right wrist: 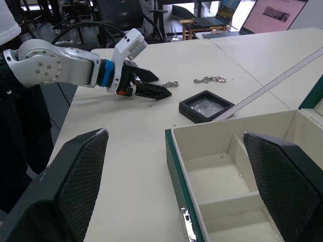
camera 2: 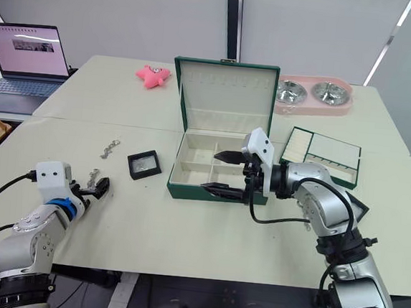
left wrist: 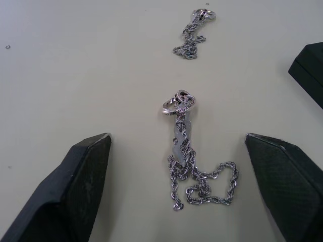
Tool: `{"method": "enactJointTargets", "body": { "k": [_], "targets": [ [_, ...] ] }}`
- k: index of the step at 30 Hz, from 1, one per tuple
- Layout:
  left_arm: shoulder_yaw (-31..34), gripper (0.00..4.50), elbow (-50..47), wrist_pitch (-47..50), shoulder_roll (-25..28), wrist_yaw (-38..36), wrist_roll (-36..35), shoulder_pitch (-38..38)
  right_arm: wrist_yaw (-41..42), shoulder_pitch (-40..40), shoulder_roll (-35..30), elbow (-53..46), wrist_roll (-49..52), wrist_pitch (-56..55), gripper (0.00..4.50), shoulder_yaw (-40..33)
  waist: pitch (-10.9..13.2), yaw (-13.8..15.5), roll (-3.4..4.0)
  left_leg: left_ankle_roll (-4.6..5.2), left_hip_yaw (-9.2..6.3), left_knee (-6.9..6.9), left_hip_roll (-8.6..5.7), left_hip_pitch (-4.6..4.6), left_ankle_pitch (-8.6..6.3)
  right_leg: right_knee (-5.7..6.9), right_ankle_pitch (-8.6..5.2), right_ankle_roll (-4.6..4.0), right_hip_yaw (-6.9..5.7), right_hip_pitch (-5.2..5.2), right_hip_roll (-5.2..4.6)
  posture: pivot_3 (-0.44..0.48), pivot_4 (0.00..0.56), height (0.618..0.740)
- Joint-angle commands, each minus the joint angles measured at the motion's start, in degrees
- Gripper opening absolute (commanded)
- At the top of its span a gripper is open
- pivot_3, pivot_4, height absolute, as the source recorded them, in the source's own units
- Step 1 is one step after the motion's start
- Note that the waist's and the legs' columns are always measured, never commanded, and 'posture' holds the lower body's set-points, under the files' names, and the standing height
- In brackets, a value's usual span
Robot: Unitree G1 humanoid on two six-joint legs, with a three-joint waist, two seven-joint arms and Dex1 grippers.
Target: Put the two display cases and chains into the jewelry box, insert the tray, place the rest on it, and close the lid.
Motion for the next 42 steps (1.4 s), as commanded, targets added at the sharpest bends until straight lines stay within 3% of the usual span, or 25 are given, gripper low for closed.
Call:
{"method": "enactJointTargets", "body": {
  "k": [1,11,13,32,42],
  "targets": [
    [-1.6,3.3,0.9,1.6,-0.2,-0.9,0.1,1.1,0.5,-1.3,-0.5,-1.7,0.5,-0.3,4.5,-1.7,0.0,0.0,0.01,0.0,0.01,-0.01,0.0,0.01,0.0,0.0,0.0,0.0,0.0,0.0,0.0,0.0,0.15,0.74],
    [-1.2,0.35,4.8,0.2,-0.4,-2.0,0.3,1.0,0.9,-2.0,-0.7,-0.8,0.2,-0.9,4.5,-1.8,0.0,0.0,0.07,0.0,0.03,-0.02,-0.01,0.06,0.0,0.0,0.0,0.0,0.04,0.03,0.0,0.0,0.15,0.74],
    [-1.3,0.03,4.8,0.0,-0.5,-2.0,0.5,1.2,0.9,-1.9,-0.6,-0.5,0.1,-1.1,4.5,-1.8,0.0,0.0,0.07,0.0,0.03,-0.02,-0.01,0.06,0.0,0.0,0.0,0.0,0.03,0.03,-0.01,0.0,0.15,0.74],
    [-1.2,0.03,-2.9,2.2,-1.1,-0.5,-0.8,-0.5,0.1,3.6,3.0,6.4,-2.1,-12.3,4.5,-3.9,0.0,0.1,0.06,0.0,0.04,-0.04,0.0,0.04,0.0,-0.07,0.0,0.0,0.03,0.04,-0.02,0.0,0.15,0.74],
    [-3.1,0.03,-21.5,13.9,-2.6,4.8,-3.9,-6.7,0.1,4.4,0.3,4.3,-1.5,-11.2,4.5,-6.2,0.0,0.3,-0.09,0.0,-0.01,-0.03,0.0,-0.05,0.0,-0.15,0.0,0.0,-0.01,0.04,-0.01,0.0,0.15,0.74]
  ]
}}
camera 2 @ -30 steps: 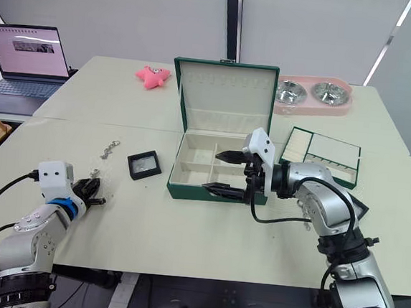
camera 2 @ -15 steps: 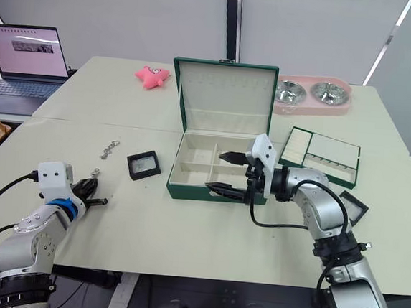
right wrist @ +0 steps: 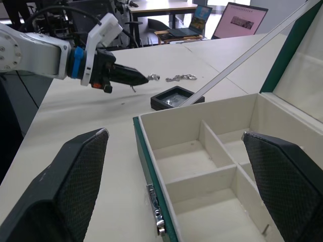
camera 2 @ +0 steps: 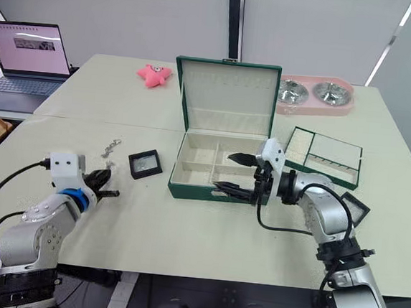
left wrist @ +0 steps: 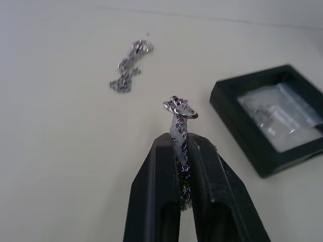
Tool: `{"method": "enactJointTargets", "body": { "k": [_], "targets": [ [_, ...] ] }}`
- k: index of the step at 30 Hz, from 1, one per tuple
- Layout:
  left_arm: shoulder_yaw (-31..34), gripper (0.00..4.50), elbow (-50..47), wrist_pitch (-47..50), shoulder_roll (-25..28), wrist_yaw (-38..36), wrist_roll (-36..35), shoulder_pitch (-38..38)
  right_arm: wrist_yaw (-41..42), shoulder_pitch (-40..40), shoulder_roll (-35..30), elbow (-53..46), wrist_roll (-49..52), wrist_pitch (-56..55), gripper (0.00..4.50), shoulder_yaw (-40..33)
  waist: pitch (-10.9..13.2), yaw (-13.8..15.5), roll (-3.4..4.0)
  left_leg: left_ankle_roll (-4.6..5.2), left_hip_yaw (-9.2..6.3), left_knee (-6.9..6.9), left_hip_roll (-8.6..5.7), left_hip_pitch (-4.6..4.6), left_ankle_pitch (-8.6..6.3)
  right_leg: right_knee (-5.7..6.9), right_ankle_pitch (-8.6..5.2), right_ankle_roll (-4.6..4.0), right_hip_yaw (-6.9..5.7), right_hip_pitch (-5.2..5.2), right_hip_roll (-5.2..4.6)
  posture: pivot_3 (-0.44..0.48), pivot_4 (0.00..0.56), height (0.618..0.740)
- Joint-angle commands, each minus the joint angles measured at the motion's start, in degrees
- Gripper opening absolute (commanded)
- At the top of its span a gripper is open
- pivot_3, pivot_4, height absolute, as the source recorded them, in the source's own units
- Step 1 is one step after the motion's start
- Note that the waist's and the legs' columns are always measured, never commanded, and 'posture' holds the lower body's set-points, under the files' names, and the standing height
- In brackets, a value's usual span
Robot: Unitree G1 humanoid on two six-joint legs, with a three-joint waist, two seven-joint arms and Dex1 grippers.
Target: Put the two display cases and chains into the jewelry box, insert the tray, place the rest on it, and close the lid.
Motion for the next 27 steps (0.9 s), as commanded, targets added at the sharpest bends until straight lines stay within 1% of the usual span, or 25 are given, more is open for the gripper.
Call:
{"method": "enactJointTargets", "body": {
  "k": [1,8,11,15,18,21,24,27],
  "targets": [
    [-2.0,0.03,-8.7,4.2,-1.1,2.5,-1.6,-3.3,0.0,-0.4,-1.1,-2.8,1.2,0.2,4.5,-2.5,0.0,0.1,0.0,0.0,0.01,-0.01,0.0,0.0,0.0,-0.03,0.0,0.0,0.01,0.0,0.0,0.0,0.15,0.74],
    [-5.7,0.03,-13.7,9.3,-3.7,5.2,-2.8,-10.4,-0.5,-0.5,-2.8,-3.8,1.4,1.2,4.5,-4.6,0.0,0.0,-0.01,0.0,0.06,-0.02,-0.01,-0.01,0.0,-0.1,0.0,0.0,0.05,0.01,0.02,0.0,0.15,0.74],
    [-7.6,0.03,-15.0,10.7,-6.0,6.3,-3.4,-12.5,-0.7,-0.4,-3.9,-4.0,1.4,1.5,4.5,-5.8,0.0,0.1,-0.02,0.0,0.07,-0.02,-0.02,-0.03,0.0,-0.16,0.0,0.01,0.05,0.03,0.02,0.0,0.15,0.74],
    [-10.3,0.03,-15.3,10.9,-9.7,7.6,-3.0,-13.5,-1.4,0.0,-5.5,-4.0,1.3,1.6,4.5,-7.4,0.0,0.2,-0.02,-0.01,0.1,-0.02,-0.03,-0.04,0.0,-0.24,0.01,0.01,0.08,0.05,0.0,0.0,0.15,0.74],
    [-12.5,0.03,-14.9,10.6,-12.6,8.5,-2.8,-14.5,-1.9,0.6,-6.4,-4.1,1.3,1.8,4.5,-8.3,0.0,0.2,-0.03,-0.01,0.1,-0.02,-0.03,-0.04,0.0,-0.25,0.01,0.01,0.08,0.05,0.01,0.0,0.15,0.74],
    [-14.7,0.03,-13.8,9.9,-14.2,8.2,-2.5,-15.2,-2.4,1.2,-6.9,-4.5,1.3,2.0,4.5,-8.9,0.0,0.2,-0.03,-0.01,0.11,-0.02,-0.04,-0.05,0.01,-0.25,0.01,0.01,0.09,0.05,0.01,0.0,0.15,0.74],
    [-17.0,0.03,-11.7,8.7,-15.2,7.3,-1.7,-16.1,-3.1,1.5,-7.3,-4.9,1.3,2.2,4.5,-9.4,0.0,0.2,-0.03,-0.02,0.13,-0.02,-0.05,-0.04,0.01,-0.25,0.01,0.01,0.1,0.05,0.02,0.0,0.15,0.74],
    [-18.0,0.03,-8.7,7.2,-16.2,7.4,-1.0,-17.4,-3.7,2.0,-7.9,-5.4,1.3,2.5,4.5,-10.0,0.0,0.3,-0.04,-0.07,0.14,-0.03,-0.05,-0.04,0.04,-0.26,0.01,0.01,0.11,0.06,0.02,0.0,0.15,0.74]
  ]
}}
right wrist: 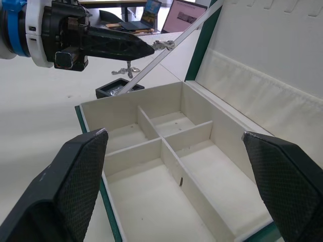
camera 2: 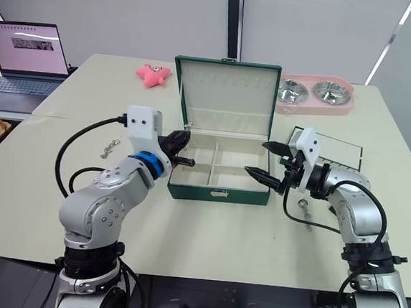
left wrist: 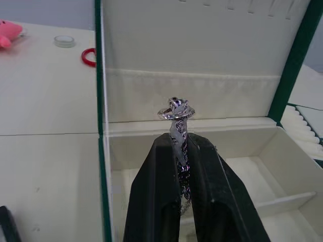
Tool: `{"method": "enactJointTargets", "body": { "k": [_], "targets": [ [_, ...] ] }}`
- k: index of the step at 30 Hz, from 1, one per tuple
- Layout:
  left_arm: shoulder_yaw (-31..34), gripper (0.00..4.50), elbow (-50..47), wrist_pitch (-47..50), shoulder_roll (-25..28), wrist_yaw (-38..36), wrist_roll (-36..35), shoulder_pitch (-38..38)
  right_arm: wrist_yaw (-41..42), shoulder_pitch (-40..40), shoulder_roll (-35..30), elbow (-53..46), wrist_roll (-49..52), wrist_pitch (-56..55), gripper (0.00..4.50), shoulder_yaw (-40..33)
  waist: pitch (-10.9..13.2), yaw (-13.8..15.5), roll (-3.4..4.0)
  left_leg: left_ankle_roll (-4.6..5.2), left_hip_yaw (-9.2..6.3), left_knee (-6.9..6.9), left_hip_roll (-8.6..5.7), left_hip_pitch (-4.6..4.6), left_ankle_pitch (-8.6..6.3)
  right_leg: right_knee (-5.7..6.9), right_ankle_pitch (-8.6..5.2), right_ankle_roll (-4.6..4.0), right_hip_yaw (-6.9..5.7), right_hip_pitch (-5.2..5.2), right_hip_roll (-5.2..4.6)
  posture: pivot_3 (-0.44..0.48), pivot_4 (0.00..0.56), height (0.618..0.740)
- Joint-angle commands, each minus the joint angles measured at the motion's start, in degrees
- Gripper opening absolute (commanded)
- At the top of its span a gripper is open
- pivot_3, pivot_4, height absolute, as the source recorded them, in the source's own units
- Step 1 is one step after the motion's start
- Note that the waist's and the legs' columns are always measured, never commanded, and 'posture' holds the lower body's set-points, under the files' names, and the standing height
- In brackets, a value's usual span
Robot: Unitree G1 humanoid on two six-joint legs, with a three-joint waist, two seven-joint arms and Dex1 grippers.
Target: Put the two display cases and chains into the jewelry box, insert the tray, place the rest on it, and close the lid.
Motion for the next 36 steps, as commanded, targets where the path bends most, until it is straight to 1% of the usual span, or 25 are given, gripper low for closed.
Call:
{"method": "enactJointTargets", "body": {
  "k": [1,8,11,18,29,31,33,34,36],
  "targets": [
    [-0.6,0.03,1.9,-2.8,-1.2,0.1,1.2,-2.4,-0.9,0.1,-1.3,-3.1,0.9,0.2,4.5,-2.6,0.0,0.1,-0.01,-0.1,-0.01,0.0,0.0,-0.01,0.06,-0.01,0.0,0.0,-0.01,0.0,0.0,0.0,0.15,0.74],
    [-1.3,0.03,12.7,-7.1,-2.4,1.0,5.0,-6.2,-1.9,1.9,-2.5,-4.7,1.4,1.1,4.5,-3.9,0.0,0.4,-0.01,-0.13,0.02,0.0,-0.02,-0.01,0.07,-0.03,0.0,0.0,0.02,0.0,0.0,0.0,0.15,0.74],
    [-1.2,0.03,15.7,-8.1,-3.2,1.6,6.2,-7.0,-2.2,2.7,-2.7,-5.2,1.4,1.3,4.5,-4.1,0.0,0.6,-0.01,-0.13,0.01,-0.01,-0.02,-0.01,0.08,-0.04,0.0,0.0,0.0,0.0,0.0,0.0,0.15,0.74],
    [-1.5,0.03,18.3,-9.3,-4.6,1.7,7.6,-7.0,-3.0,3.9,-2.7,-5.7,1.4,1.4,4.5,-4.1,0.0,0.8,-0.02,-0.14,0.02,-0.01,-0.03,-0.03,0.08,-0.04,0.0,0.0,0.01,-0.01,0.0,0.0,0.15,0.74],
    [-1.2,0.03,19.5,-10.8,-4.9,1.4,8.2,-7.4,-3.4,3.9,-2.7,-5.8,1.6,1.7,4.5,-3.8,0.0,0.9,-0.02,-0.15,0.02,-0.01,-0.03,-0.03,0.09,-0.04,0.0,0.0,0.01,-0.01,0.0,0.0,0.15,0.74],
    [-1.3,0.72,19.4,-10.8,-5.0,1.3,8.2,-7.4,-3.4,3.9,-2.7,-5.8,1.6,1.7,4.5,-3.8,0.0,0.9,-0.02,-0.15,0.02,-0.01,-0.03,-0.03,0.08,-0.04,0.0,0.0,0.01,-0.01,0.0,0.0,0.15,0.74],
    [-1.3,1.27,19.3,-10.8,-5.2,1.3,8.2,-7.4,-3.4,3.9,-2.7,-5.8,1.6,1.8,4.5,-3.8,0.0,0.9,-0.02,-0.15,0.02,-0.01,-0.03,-0.03,0.09,-0.04,0.0,0.0,0.0,-0.01,0.0,0.0,0.15,0.74],
    [-1.3,1.7,19.2,-10.9,-5.2,1.2,8.1,-7.4,-3.4,3.9,-2.7,-5.8,1.6,1.8,4.5,-3.8,0.0,0.9,-0.02,-0.15,0.02,-0.01,-0.03,-0.03,0.09,-0.04,0.0,0.0,0.01,-0.01,0.0,0.0,0.15,0.74],
    [-1.3,2.24,19.2,-10.9,-5.4,1.0,8.1,-7.4,-3.4,3.8,-2.7,-5.8,1.6,1.8,4.5,-3.8,0.0,0.9,-0.02,-0.15,0.02,-0.01,-0.03,-0.03,0.09,-0.04,0.0,0.0,0.01,-0.01,0.0,0.0,0.15,0.74]
  ]
}}
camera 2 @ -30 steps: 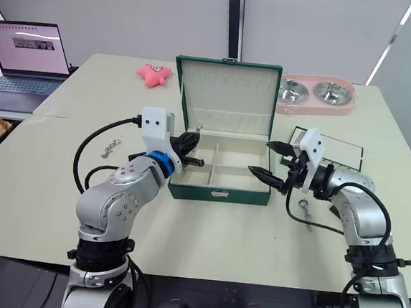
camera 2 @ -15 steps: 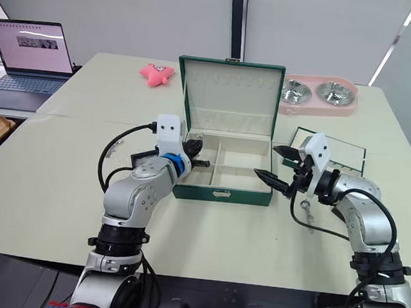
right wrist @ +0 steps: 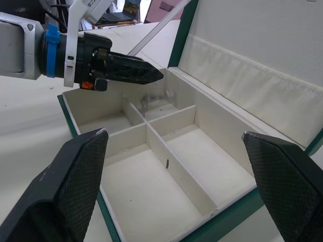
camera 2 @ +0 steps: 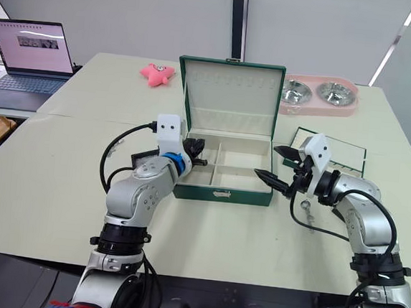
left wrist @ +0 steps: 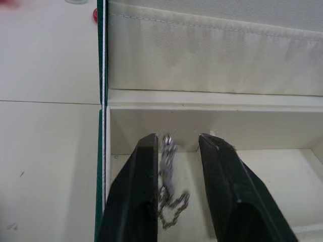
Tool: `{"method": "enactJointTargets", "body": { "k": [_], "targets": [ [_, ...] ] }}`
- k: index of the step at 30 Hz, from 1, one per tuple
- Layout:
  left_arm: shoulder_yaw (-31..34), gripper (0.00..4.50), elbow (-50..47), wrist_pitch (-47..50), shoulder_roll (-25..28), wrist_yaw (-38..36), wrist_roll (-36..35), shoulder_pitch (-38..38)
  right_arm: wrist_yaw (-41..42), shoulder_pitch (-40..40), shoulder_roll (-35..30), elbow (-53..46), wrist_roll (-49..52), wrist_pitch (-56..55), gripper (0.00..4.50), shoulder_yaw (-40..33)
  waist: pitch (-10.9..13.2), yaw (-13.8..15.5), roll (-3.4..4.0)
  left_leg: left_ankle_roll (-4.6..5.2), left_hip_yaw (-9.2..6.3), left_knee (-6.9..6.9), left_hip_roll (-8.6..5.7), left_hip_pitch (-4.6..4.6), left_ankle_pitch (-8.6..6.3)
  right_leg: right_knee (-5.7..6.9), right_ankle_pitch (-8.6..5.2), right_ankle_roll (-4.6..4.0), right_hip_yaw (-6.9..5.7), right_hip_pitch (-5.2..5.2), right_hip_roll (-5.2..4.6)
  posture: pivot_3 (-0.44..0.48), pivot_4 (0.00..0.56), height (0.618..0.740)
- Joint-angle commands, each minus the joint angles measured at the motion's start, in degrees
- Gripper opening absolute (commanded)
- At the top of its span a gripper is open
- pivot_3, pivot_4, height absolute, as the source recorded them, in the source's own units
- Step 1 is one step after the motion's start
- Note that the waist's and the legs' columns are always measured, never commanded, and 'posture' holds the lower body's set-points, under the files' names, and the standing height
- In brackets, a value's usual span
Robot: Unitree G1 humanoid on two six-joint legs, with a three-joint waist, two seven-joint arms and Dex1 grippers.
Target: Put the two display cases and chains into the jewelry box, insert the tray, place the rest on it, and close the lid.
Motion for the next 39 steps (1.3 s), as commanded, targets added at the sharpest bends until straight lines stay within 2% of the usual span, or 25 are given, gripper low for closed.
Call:
{"method": "enactJointTargets", "body": {
  "k": [1,7,17,20,24,29,33,36,39],
  "targets": [
    [-0.2,2.57,-1.5,-1.2,-0.4,-0.7,0.0,-1.3,-0.1,-0.2,-0.7,-2.3,1.1,0.1,4.5,-1.7,0.0,0.0,0.0,0.0,0.0,0.0,0.0,0.0,0.0,0.0,0.0,0.0,0.0,0.0,0.0,0.0,0.15,0.74],
    [-0.2,4.47,-1.4,-1.4,-0.8,-2.3,-0.7,-1.5,-0.1,-0.2,-0.8,-2.0,1.0,-0.1,4.5,-1.9,0.0,0.0,0.0,0.0,0.0,0.0,0.0,0.0,0.0,0.0,0.0,0.0,0.0,0.0,0.0,0.0,0.15,0.74],
    [-0.8,4.47,-3.2,-0.8,-1.4,-5.9,-2.8,-1.5,-0.3,0.3,-1.7,-2.2,1.1,-0.3,4.5,-2.7,0.0,0.0,0.0,0.0,0.0,0.0,0.0,0.0,0.0,0.0,0.0,0.0,0.0,0.0,0.0,0.0,0.15,0.74],
    [-1.8,4.47,-6.9,-0.5,-0.8,-10.0,-5.3,-0.1,-0.6,1.0,-2.3,-2.0,1.4,-0.4,4.5,-4.1,0.0,0.1,0.0,0.0,0.0,0.0,0.0,-0.01,0.0,0.0,0.0,0.0,-0.01,0.0,0.0,0.0,0.15,0.74],
    [1.4,4.47,-11.0,1.2,2.4,-16.5,-11.6,2.0,0.0,3.7,-4.3,-2.3,3.1,0.2,4.5,-7.6,0.0,0.1,0.0,0.0,0.01,-0.01,0.01,-0.03,0.0,-0.02,0.0,0.0,-0.01,0.0,0.0,0.0,0.15,0.74],
    [3.2,4.47,-14.0,2.4,10.7,-25.8,-17.6,4.1,0.3,7.0,-7.0,-2.4,4.5,0.7,4.5,-11.3,0.0,-0.1,0.0,0.0,0.02,-0.02,0.05,0.04,0.0,0.02,0.0,0.0,0.02,0.01,0.07,0.0,0.15,0.74],
    [8.9,4.47,-16.7,3.3,18.5,-34.2,-25.0,7.7,-0.3,11.3,-8.8,-0.8,5.3,0.5,4.5,-16.0,0.0,0.0,0.0,0.0,0.01,-0.01,0.05,0.02,0.0,-0.02,0.0,0.0,0.0,0.03,0.05,0.0,0.15,0.74],
    [12.5,4.47,-16.1,2.9,24.1,-37.1,-26.8,10.6,-0.3,14.1,-9.6,0.5,5.5,-0.1,4.5,-18.8,0.0,0.0,0.0,0.0,0.02,-0.03,0.05,0.05,0.0,-0.02,0.0,0.0,0.02,0.03,0.05,0.0,0.15,0.74],
    [19.7,4.47,-13.3,3.3,32.3,-40.5,-28.2,14.6,-0.4,18.8,-10.3,2.9,5.2,-1.3,4.5,-23.3,0.0,0.0,0.0,0.01,0.0,-0.03,0.07,0.06,-0.01,-0.01,0.0,0.0,0.01,0.03,0.06,0.0,0.15,0.74]
  ]
}}
